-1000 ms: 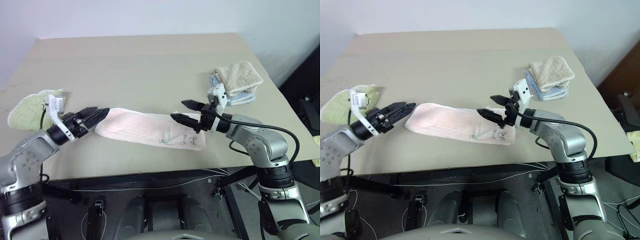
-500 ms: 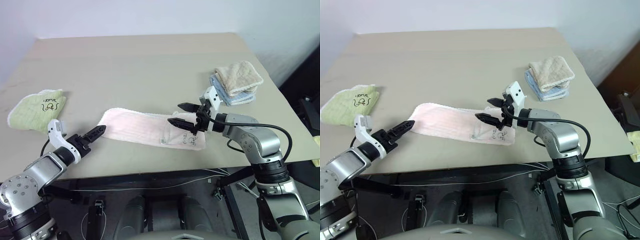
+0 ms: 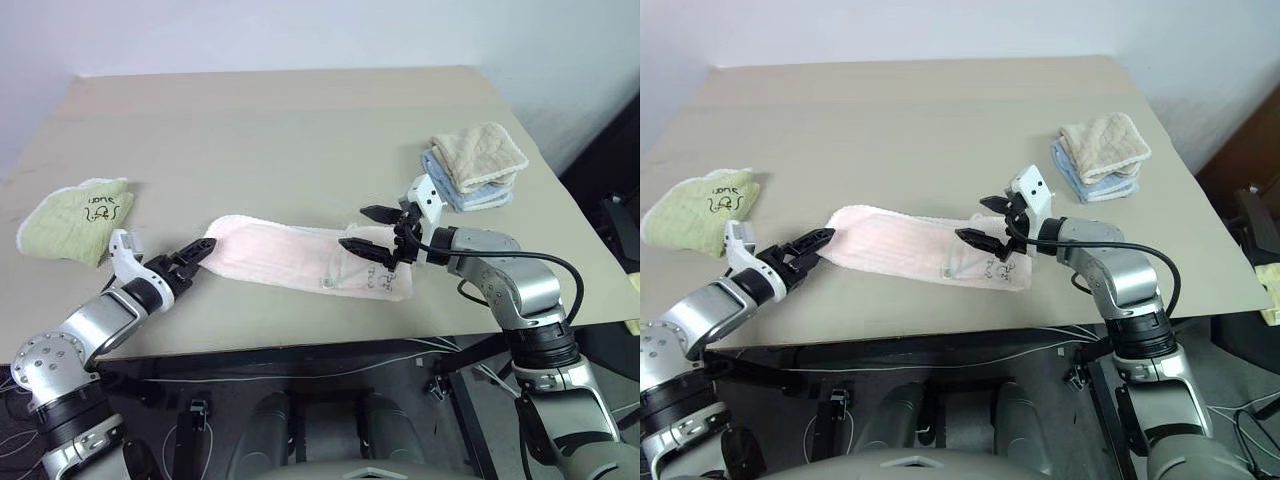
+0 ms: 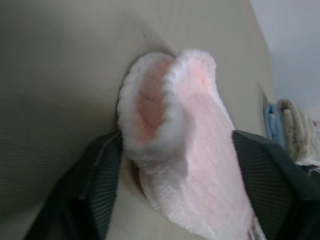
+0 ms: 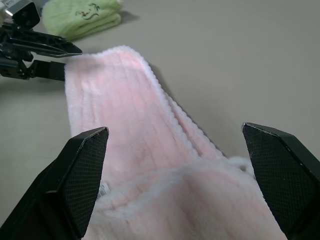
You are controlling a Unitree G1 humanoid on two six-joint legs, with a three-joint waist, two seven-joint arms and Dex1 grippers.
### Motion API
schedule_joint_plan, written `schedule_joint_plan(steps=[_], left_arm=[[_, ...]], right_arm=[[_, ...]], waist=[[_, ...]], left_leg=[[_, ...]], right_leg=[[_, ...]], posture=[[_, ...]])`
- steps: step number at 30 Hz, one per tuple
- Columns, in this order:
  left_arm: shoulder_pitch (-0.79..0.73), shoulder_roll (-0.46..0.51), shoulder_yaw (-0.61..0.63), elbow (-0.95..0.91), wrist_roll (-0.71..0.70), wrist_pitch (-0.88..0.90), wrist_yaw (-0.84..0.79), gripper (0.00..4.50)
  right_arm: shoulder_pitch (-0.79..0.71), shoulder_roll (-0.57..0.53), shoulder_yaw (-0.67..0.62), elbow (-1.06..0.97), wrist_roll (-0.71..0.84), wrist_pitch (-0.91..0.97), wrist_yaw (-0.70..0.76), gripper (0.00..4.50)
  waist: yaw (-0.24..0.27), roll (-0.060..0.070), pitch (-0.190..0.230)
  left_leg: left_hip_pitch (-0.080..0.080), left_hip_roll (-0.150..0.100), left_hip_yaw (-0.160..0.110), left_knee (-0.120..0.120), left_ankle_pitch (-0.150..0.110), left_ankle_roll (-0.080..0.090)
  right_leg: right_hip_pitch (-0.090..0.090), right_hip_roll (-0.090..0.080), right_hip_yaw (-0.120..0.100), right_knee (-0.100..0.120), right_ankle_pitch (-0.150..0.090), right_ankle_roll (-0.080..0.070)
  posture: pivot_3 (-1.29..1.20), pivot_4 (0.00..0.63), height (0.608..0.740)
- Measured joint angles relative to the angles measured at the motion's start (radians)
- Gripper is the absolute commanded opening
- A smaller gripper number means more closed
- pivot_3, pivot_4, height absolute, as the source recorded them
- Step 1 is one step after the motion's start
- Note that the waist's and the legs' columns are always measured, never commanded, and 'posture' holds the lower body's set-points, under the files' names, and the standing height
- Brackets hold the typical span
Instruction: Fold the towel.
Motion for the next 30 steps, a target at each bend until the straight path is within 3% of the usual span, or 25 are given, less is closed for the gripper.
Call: schedule_joint_plan(steps=[7, 21, 25, 30], left_arm=[[0.003, 0.005, -0.026, 0.008, -0.066, -0.035, 0.011, 0.04], [0.000, 0.180, -0.163, -0.051, -0.023, -0.045, -0.172, 0.01], [-0.092, 0.227, -0.257, -0.081, -0.007, -0.026, -0.261, 0.01], [-0.232, 0.213, -0.364, -0.083, 0.013, -0.017, -0.310, 0.01]], right_arm=[[0.015, 0.000, 0.000, -0.001, -0.022, -0.002, -0.007, 4.50], [0.048, -0.011, -0.026, -0.028, -0.013, -0.013, 0.007, 4.50], [0.045, -0.017, -0.111, -0.031, 0.047, 0.008, 0.004, 4.50], [0.010, -0.015, -0.253, -0.031, 0.135, 0.039, -0.054, 4.50]], waist=[[0.001, 0.000, 0.000], [0.001, 0.000, 0.000], [0.005, 0.000, 0.000], [-0.002, 0.000, 0.000]], left_leg=[[-0.009, 0.000, 0.000, 0.000, 0.001, -0.001], [-0.009, 0.000, 0.000, -0.001, 0.001, -0.001], [-0.009, -0.001, 0.000, 0.000, 0.001, -0.001], [-0.009, -0.001, 0.001, -0.001, 0.001, -0.001]], right_leg=[[-0.010, 0.001, 0.000, 0.002, 0.000, 0.000], [-0.010, 0.001, 0.000, 0.001, 0.000, 0.000], [-0.010, 0.000, 0.000, 0.001, 0.000, 0.000], [-0.010, 0.001, 0.000, 0.001, 0.000, 0.000]], posture=[[0.00, 0.150, 0.740], [0.00, 0.150, 0.740], [0.00, 0.150, 0.740], [0.00, 0.150, 0.740]])
